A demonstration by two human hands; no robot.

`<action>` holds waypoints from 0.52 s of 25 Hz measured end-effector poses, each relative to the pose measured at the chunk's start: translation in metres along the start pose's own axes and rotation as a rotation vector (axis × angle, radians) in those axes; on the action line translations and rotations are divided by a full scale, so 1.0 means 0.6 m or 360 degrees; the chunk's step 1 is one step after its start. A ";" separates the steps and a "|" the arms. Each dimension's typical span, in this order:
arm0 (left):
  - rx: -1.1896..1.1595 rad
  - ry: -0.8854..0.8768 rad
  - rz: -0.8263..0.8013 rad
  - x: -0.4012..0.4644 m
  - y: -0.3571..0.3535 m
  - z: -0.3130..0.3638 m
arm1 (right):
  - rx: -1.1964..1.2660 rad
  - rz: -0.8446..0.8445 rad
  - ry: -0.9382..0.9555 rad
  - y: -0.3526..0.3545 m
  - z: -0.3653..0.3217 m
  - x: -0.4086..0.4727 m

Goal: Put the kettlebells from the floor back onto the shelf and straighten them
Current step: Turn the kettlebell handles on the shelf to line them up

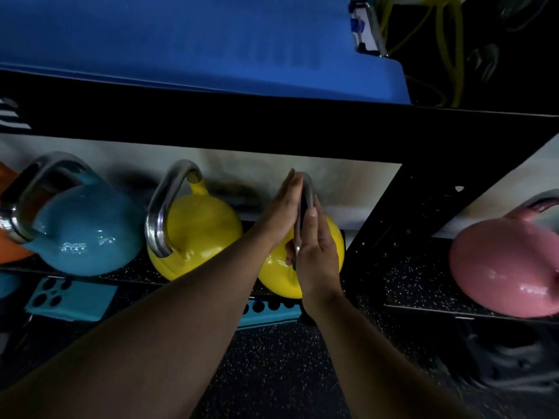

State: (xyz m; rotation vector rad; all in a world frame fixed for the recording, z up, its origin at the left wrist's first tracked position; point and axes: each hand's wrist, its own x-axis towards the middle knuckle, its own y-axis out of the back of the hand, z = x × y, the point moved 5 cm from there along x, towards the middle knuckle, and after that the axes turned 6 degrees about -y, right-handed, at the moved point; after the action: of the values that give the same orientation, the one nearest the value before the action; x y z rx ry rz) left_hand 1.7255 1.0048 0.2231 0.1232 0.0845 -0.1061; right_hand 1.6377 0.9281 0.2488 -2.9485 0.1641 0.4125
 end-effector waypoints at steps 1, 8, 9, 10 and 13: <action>0.0011 0.0002 0.0002 -0.001 0.003 -0.001 | 0.0014 0.0028 -0.0010 -0.001 0.005 0.000; 0.0011 0.0002 0.0063 -0.005 0.006 0.012 | 0.0179 -0.0006 0.0075 -0.008 0.000 0.005; 0.0009 0.0003 0.0073 -0.005 0.007 0.014 | 0.0200 -0.0013 0.0083 -0.009 0.000 0.005; 0.0004 0.0000 0.0078 -0.006 0.008 0.014 | 0.0204 -0.0009 0.0089 -0.009 0.002 0.004; 0.0027 -0.0018 0.0087 -0.010 0.006 0.013 | 0.0183 -0.0008 0.0125 -0.009 0.001 -0.003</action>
State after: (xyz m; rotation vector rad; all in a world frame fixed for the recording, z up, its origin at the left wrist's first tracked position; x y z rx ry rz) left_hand 1.7207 1.0079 0.2319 0.1417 0.0687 -0.0527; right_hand 1.6368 0.9336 0.2494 -2.8527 0.1836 0.2765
